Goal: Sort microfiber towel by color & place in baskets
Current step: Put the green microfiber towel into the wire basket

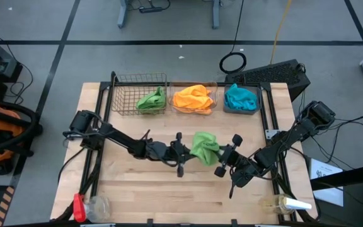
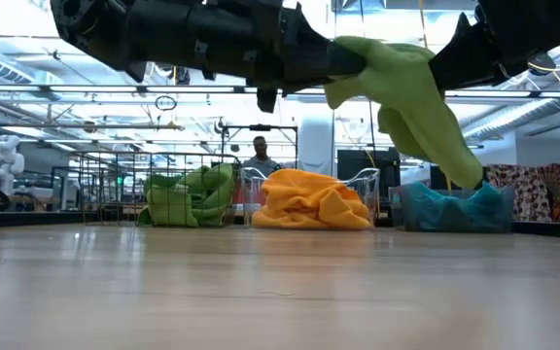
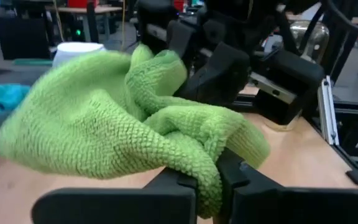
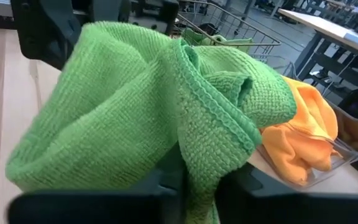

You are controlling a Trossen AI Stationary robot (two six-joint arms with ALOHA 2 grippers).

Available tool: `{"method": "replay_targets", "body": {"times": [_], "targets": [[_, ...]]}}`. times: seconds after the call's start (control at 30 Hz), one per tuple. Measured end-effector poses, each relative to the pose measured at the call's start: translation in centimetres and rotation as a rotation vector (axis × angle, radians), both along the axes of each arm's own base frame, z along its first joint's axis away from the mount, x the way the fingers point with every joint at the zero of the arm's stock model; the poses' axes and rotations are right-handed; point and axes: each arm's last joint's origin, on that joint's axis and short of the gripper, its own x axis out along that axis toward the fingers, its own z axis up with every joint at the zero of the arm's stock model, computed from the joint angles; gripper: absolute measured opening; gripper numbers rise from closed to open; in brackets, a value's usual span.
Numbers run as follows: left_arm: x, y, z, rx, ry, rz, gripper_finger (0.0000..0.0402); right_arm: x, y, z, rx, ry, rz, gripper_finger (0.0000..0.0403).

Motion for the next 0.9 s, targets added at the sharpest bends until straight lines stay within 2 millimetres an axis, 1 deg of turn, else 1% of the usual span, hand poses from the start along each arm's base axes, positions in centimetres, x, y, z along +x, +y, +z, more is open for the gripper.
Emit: {"method": "replay_targets", "body": {"times": [0.1,0.23,0.37,0.47,0.6,0.73,0.9], "targets": [[-0.2,0.2,0.8,0.02,-0.006,0.001,0.0009,0.0,0.0,0.0,0.009,-0.006,-0.003,0.0095],[-0.7,0.8,1.7,0.051,0.043,0.01,0.0008,0.0,0.1,0.0,0.007,-0.004,0.0,0.0144],[-1.9,1.3,3.8,0.07,0.094,0.016,0.0008,0.0,0.1,0.0,0.007,-0.004,0.0,0.0184],[-3.3,1.9,5.4,0.085,0.16,0.02,0.0008,0.0,0.1,0.0,0.007,-0.004,0.0,0.0205],[-5.7,2.8,8.3,0.089,0.184,0.041,0.0008,0.0,0.1,0.0,0.007,-0.004,0.001,0.0222],[-8.7,4.1,10.9,0.088,0.216,0.162,0.0008,0.0,0.1,0.0,0.006,-0.003,0.001,0.0227],[-12.6,5.5,13.9,0.062,0.181,0.243,0.0008,0.0,0.1,0.0,0.006,-0.002,0.001,0.0226]]}}
